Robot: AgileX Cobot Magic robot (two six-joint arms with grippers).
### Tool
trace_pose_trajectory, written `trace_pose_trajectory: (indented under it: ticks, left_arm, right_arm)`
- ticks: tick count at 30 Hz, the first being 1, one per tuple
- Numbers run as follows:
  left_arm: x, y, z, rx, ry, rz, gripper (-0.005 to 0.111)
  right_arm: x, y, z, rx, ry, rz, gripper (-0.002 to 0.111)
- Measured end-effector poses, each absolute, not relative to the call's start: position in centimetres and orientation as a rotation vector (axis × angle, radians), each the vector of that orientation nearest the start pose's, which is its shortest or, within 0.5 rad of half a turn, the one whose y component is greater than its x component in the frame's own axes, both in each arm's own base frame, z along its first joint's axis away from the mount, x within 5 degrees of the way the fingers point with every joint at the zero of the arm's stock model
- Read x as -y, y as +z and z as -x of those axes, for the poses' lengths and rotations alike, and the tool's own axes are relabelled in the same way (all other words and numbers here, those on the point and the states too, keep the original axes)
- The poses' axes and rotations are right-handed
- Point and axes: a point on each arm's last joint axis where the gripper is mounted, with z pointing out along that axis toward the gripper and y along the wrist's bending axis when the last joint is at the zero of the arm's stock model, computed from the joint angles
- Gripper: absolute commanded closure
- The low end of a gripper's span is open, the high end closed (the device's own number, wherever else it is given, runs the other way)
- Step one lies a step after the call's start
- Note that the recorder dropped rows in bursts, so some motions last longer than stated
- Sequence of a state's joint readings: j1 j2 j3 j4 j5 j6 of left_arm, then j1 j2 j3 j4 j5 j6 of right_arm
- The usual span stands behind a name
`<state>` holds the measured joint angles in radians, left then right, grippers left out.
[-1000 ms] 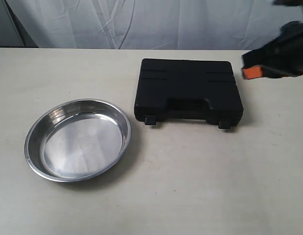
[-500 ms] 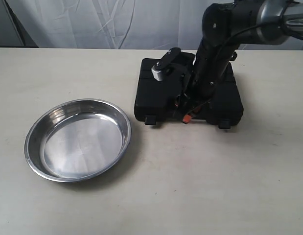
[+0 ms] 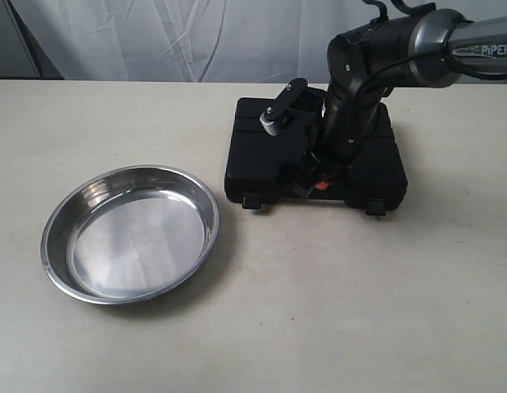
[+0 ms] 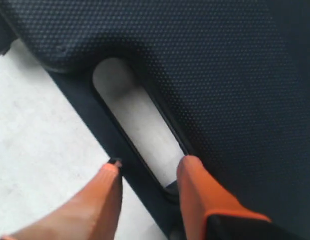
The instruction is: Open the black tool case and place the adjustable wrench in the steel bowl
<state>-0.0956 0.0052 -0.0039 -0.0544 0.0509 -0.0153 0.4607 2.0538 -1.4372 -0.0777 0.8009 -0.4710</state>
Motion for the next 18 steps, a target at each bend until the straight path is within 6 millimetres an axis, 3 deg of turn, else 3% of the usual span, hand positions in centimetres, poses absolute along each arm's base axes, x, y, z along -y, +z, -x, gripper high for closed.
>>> trace_pose_trajectory:
  ticks: [3, 14, 18]
  left_arm:
    - [0.57, 20.96, -5.64, -1.537, -0.134, -0.022, 0.107]
    - [0.57, 20.96, -5.64, -1.537, -0.134, -0.022, 0.107]
    - [0.57, 20.96, -5.64, -1.537, -0.134, -0.022, 0.107]
  right_arm:
    - [-18.05, 14.98, -37.56, -2.569, -0.096, 1.375, 0.071]
    - [-18.11, 14.84, -37.69, -2.553, -0.1, 1.398, 0.071]
    - [-18.17, 14.84, -37.68, -2.551, -0.091, 1.399, 0.059]
